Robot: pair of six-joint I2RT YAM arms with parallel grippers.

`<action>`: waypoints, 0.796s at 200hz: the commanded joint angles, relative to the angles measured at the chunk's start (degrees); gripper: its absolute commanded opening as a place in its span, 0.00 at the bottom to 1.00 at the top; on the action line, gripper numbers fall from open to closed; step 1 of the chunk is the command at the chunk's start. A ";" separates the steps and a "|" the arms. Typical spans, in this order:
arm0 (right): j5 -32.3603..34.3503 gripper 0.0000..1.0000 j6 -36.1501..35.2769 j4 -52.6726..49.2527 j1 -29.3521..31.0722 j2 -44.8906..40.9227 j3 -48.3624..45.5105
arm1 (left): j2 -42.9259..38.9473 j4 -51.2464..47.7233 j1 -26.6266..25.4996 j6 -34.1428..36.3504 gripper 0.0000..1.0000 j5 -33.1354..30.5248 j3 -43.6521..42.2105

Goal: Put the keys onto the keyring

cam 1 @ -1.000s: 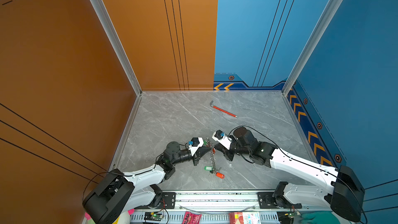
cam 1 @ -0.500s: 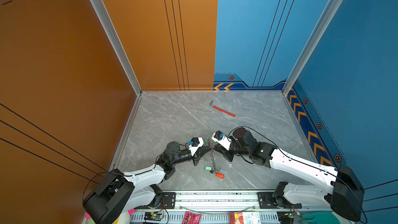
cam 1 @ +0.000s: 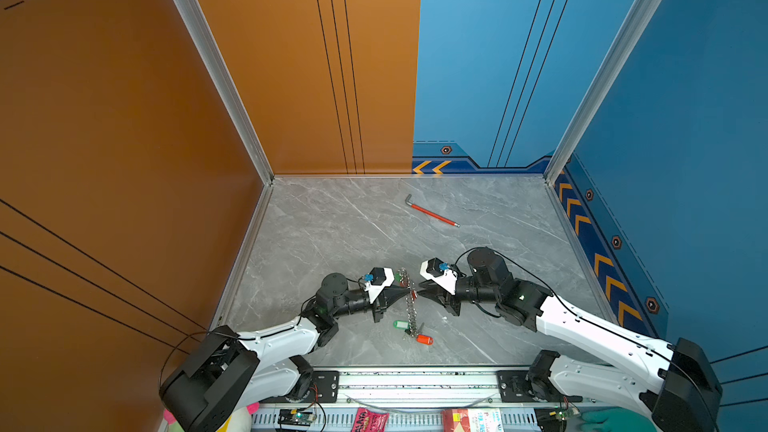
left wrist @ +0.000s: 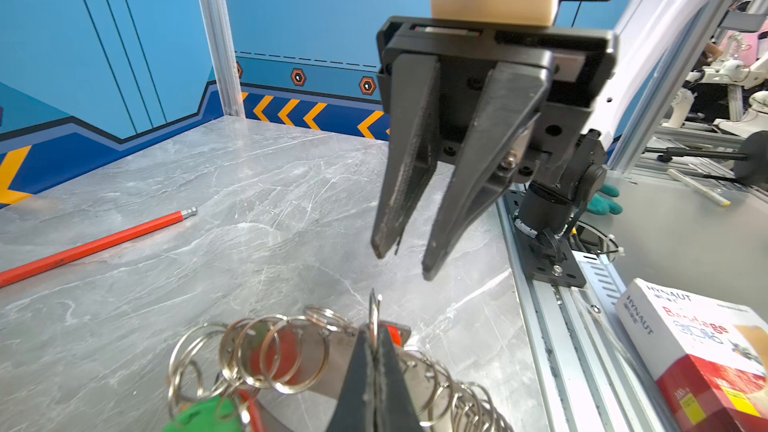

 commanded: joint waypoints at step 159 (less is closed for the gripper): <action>-2.78 0.05 -1.78 0.77 0.72 5.95 -0.01 | -1.45 3.29 -0.56 0.06 0.00 3.54 1.55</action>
